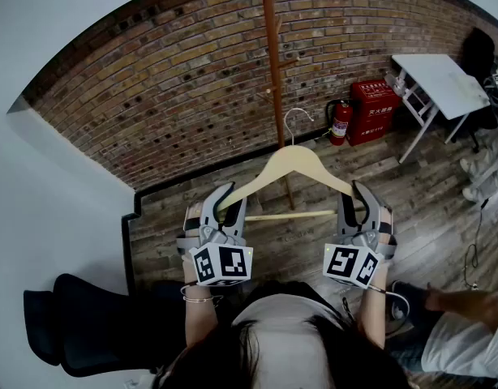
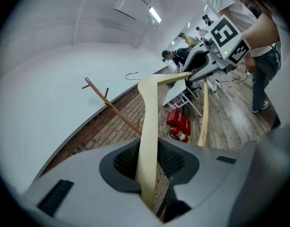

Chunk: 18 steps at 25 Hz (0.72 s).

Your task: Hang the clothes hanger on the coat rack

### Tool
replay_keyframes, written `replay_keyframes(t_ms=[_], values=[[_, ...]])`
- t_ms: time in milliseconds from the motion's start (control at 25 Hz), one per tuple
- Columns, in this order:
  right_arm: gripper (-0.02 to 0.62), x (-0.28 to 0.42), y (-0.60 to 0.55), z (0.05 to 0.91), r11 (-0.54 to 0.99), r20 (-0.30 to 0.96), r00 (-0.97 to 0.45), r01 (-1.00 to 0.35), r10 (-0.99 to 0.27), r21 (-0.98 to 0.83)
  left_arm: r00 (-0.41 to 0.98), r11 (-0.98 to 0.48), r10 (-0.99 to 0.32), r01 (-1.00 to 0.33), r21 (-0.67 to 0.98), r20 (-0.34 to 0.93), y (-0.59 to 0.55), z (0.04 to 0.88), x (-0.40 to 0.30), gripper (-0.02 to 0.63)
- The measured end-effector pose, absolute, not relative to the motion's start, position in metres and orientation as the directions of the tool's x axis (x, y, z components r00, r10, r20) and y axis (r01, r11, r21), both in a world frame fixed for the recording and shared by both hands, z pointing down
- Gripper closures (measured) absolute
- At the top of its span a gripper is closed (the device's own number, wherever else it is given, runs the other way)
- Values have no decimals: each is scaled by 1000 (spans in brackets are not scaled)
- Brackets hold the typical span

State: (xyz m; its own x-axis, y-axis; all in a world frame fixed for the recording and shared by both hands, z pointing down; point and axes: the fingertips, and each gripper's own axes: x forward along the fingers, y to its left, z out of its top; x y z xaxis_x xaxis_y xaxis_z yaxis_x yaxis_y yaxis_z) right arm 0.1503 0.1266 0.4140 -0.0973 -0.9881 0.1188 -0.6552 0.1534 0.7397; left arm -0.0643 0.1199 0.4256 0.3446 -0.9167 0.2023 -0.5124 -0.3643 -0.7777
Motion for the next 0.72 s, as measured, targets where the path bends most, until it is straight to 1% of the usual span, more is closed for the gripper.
replay_keyframes(t_ms=[480,720], values=[[469,173,101,415,172,110,-135,-656,-985,735,313,-352,-928,-544,-762,205,101,425,-40,500],[469,177,82,414,173,105,-143,-657,-984,734,306,-347,-929,-536,-770,206,85,426,-37,500]])
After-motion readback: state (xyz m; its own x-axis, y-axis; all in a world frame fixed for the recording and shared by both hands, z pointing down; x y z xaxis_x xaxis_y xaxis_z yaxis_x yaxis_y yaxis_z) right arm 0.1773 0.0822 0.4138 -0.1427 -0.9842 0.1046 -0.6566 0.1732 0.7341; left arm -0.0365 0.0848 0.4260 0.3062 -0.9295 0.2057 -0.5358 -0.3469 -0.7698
